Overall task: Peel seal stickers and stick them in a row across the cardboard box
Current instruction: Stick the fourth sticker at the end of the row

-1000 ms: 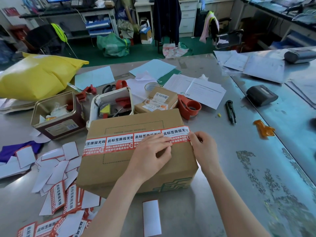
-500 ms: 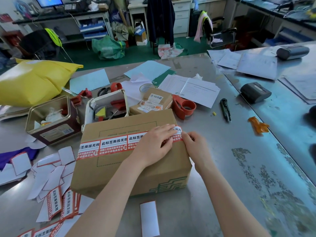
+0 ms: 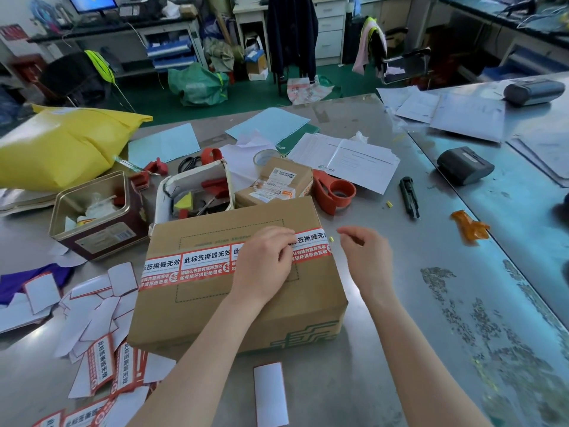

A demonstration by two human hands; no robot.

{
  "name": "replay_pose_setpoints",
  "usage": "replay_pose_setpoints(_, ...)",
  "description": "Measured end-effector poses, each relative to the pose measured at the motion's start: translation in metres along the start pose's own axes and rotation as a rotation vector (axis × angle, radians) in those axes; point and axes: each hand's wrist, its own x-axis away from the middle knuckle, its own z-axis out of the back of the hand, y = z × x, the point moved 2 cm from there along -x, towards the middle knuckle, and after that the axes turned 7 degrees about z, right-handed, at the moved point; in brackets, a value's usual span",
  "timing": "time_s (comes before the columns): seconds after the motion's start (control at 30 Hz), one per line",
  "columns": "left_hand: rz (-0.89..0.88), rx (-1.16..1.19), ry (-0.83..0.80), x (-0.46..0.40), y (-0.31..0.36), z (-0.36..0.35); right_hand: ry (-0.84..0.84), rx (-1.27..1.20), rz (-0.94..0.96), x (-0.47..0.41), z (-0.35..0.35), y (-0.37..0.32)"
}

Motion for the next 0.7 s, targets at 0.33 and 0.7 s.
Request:
replay_pose_setpoints(0.33, 0.165, 0.031, 0.149, 0.000, -0.005, 0.009, -0.147, 0.153, 0.261, 0.016, -0.014, -0.027)
replay_pose_setpoints(0.7, 0.376, 0.186, 0.077, 0.009, -0.022, 0.032, -0.282, 0.383, 0.229, 0.029, -0.028, -0.029)
